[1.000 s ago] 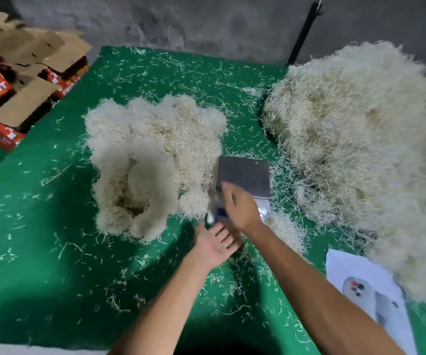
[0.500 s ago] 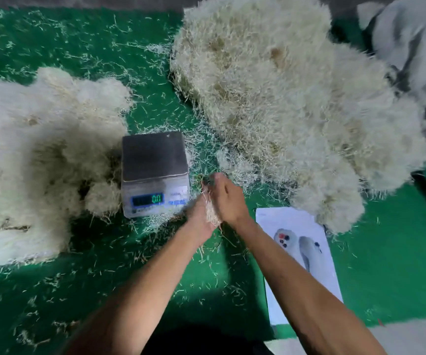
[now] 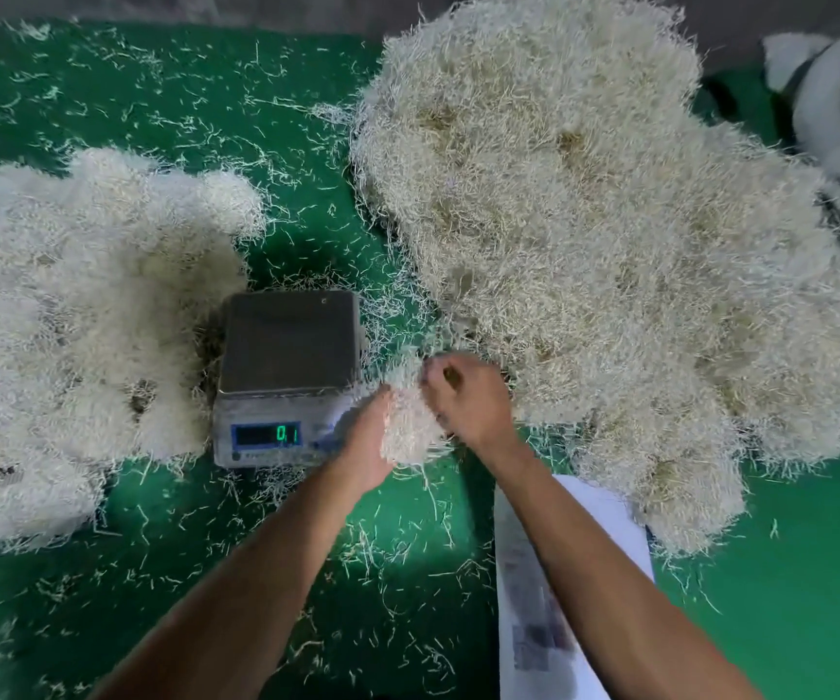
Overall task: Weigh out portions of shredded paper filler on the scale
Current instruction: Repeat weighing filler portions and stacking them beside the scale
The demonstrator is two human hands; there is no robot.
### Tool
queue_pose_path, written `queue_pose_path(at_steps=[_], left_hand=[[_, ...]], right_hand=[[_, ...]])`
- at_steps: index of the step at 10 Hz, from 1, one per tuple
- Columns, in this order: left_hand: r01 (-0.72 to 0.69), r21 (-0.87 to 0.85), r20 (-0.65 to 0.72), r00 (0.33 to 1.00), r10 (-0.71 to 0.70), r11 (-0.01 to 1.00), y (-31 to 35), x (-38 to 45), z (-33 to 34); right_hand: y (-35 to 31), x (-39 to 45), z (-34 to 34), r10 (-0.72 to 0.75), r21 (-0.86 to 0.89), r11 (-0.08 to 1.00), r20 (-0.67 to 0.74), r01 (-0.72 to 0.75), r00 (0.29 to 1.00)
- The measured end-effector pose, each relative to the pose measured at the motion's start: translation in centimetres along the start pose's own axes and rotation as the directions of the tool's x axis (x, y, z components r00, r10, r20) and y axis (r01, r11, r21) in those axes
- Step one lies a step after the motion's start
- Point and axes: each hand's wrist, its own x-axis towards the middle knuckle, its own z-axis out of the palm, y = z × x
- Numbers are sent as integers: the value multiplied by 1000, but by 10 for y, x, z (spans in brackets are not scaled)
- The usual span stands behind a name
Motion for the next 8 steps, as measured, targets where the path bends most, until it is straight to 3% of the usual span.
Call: queue_pose_path(at_steps=[1,2,3,4,5,6,7,8], left_hand=[[16,-26,-42,999,-17,1000,-8,0,2],[82,-203,-63,993,-97,976,-7,0,9],[63,-239,-32,997,-73,969,-8,9,12],[37,-258,147,989,1,965,-3,21,24],[18,-266,248,967,50,964,2,25,33],[-46,-167,164,984,74,985,-2,16,30],[-110,-65,-51,993,107,992,-12,11,18],[-160,3,121,980,159,987,-19,5,15]], right_hand=[[11,35,-13,-32,-413,910,21,38,999],[19,30,-4,308,-302,923,202,-240,930],[16,5,10,383,58,913,218,-404,897],[4,-11,11,323,229,904,190,-362,927],[10,-9,-10,122,-14,992,-74,-124,990],[25,-8,-29,-57,-346,938,-177,-8,983],[48,-23,-26,123,-342,929,-71,-140,990],[49,-41,-8,336,-181,925,-24,-335,941]])
